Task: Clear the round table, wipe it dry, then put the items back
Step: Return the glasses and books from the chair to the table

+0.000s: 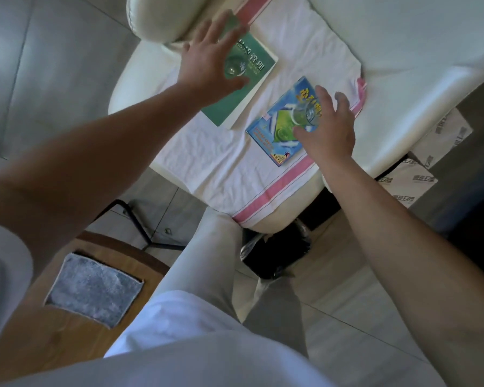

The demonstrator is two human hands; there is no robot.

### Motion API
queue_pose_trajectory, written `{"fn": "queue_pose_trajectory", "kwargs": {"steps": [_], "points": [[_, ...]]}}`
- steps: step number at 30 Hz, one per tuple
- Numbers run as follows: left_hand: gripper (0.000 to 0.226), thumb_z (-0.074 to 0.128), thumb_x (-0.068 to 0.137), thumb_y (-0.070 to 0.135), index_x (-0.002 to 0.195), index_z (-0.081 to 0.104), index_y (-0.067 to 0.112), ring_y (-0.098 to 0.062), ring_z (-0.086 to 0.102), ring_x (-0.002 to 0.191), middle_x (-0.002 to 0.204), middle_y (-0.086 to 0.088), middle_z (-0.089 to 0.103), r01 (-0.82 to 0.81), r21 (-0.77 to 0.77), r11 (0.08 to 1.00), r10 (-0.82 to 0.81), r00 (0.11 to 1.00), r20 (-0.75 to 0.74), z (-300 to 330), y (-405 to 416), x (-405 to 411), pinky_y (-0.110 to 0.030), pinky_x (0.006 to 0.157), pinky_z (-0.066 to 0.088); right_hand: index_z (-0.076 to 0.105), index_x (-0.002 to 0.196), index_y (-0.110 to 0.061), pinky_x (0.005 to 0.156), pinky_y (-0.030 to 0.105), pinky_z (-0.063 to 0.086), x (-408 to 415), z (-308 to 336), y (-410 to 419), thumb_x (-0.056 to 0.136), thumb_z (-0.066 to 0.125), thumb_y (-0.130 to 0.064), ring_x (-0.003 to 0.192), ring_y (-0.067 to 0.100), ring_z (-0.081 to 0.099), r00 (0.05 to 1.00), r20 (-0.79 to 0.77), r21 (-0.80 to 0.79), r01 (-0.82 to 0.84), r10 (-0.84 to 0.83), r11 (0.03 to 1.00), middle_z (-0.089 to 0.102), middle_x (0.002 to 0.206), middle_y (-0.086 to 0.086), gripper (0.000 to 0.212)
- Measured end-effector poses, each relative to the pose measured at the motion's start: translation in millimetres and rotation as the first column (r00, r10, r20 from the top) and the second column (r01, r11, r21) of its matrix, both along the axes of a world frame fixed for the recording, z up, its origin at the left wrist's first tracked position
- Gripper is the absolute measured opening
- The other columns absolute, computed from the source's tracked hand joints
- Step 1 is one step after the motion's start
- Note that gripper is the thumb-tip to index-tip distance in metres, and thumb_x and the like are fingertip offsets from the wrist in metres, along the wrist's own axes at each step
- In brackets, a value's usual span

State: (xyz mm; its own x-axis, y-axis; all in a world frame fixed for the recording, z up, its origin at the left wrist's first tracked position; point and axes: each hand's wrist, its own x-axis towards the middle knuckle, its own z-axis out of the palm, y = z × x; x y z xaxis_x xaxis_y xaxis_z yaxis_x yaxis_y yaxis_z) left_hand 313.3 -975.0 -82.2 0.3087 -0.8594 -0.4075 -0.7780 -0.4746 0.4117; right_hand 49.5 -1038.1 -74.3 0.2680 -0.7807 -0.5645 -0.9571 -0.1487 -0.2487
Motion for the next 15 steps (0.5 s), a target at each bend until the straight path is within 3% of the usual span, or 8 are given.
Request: {"fn": "queue_pose_trajectory", "kwargs": {"steps": [4,8,11,15], "points": [[0.081,0.075,0.074,0.049,0.148,0.047,0.032,-0.037,0.033,0.146,0.165,-0.008,0.03,0.03,0.056,0.998,-0.025,0.997,-0.077,-12.4,-7.4,-1.5,-0.049,0.109,0.045,0.035,0.155,-0.035,0.097,0.047,0.05,7.5,-12.7,-1.1,0.08,0.08,-0.034,0.132,0.037,0.046,0.999,-0.033,0.043,-0.004,0.006,0.999,0.037,0.153,0.009,0.088],[0.064,0.077,0.078,0.03,0.137,0.054,0.022,-0.036,0.056,0.121,0.144,-0.014,0.047,0.049,0.029,0.998,-0.045,0.99,-0.137,-26.4,-5.8,-6.5,-0.046,0.092,0.055,0.038,0.152,-0.033,0.093,0.048,0.053,6.4,-25.5,-3.6,0.08,0.08,-0.027,0.123,0.039,0.055,0.999,-0.044,0.056,-0.007,0.01,0.998,0.038,0.15,0.01,0.084],[0.054,0.075,0.081,0.02,0.13,0.056,0.015,-0.034,0.063,0.106,0.136,-0.016,0.05,0.125,0.047,0.991,-0.119,0.987,-0.108,-27.3,-8.9,-10.0,-0.046,0.081,0.057,0.044,0.147,-0.032,0.088,0.046,0.054,6.2,-30.6,-4.0,0.082,0.076,-0.018,0.115,0.038,0.06,0.998,-0.052,0.021,-0.023,0.024,1.0,0.044,0.142,0.011,0.074],[0.045,0.07,0.086,0.017,0.129,0.057,0.017,-0.039,0.065,0.099,0.134,-0.017,0.051,0.166,0.054,0.985,-0.163,0.985,-0.054,-25.3,-15.6,-10.3,-0.043,0.074,0.056,0.051,0.135,-0.029,0.076,0.038,0.047,2.3,-32.2,-4.8,0.087,0.068,-0.01,0.102,0.04,0.065,0.997,-0.072,-0.011,0.001,-0.001,1.0,0.05,0.131,0.012,0.054]]}}
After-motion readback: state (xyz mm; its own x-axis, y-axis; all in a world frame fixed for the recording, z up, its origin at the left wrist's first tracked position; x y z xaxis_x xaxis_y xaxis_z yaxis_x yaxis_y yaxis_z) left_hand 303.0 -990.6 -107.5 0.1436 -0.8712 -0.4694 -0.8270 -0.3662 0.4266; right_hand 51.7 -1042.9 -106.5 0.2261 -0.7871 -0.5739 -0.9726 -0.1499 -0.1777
